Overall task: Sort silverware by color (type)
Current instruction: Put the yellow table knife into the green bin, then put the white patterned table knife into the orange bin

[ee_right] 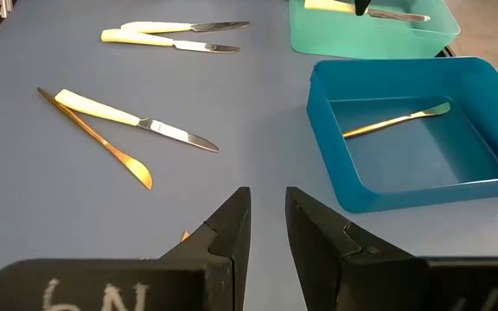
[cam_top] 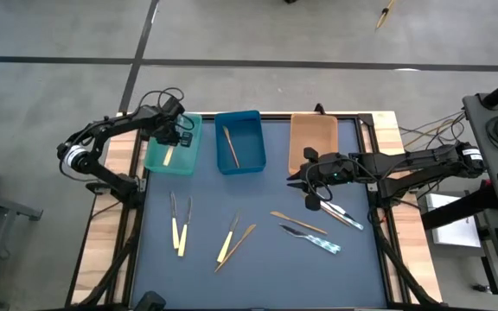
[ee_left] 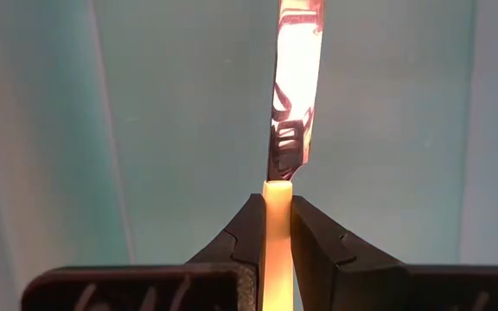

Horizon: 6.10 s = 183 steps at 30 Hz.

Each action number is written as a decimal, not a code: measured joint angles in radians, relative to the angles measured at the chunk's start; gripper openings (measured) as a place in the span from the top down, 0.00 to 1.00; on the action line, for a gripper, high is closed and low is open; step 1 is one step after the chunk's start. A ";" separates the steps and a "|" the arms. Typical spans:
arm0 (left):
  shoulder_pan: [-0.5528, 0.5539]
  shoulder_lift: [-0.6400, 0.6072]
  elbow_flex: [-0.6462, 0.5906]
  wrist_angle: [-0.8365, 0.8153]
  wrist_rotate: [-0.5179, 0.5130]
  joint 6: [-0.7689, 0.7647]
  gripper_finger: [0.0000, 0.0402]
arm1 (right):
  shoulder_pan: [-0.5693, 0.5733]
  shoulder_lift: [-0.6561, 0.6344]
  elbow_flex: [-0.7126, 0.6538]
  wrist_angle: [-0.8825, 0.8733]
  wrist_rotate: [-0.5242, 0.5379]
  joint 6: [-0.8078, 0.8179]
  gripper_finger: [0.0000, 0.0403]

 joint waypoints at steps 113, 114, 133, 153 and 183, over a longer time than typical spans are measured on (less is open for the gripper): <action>-0.003 0.000 0.000 -0.003 -0.014 -0.026 0.70 | 0.000 0.000 -0.001 -0.022 0.000 0.003 0.83; -0.003 0.000 0.000 -0.003 -0.014 -0.026 0.69 | 0.000 0.000 -0.001 -0.022 0.000 0.003 0.83; -0.003 0.000 0.003 -0.022 -0.005 -0.002 0.66 | 0.000 0.000 -0.001 -0.023 0.000 0.003 0.83; -0.071 -0.155 0.051 -0.100 -0.048 0.031 0.66 | 0.000 0.000 -0.001 -0.022 0.000 0.003 0.83; -0.847 -0.386 0.002 0.394 -0.323 0.062 0.66 | 0.000 0.019 0.020 -0.195 0.078 0.519 0.83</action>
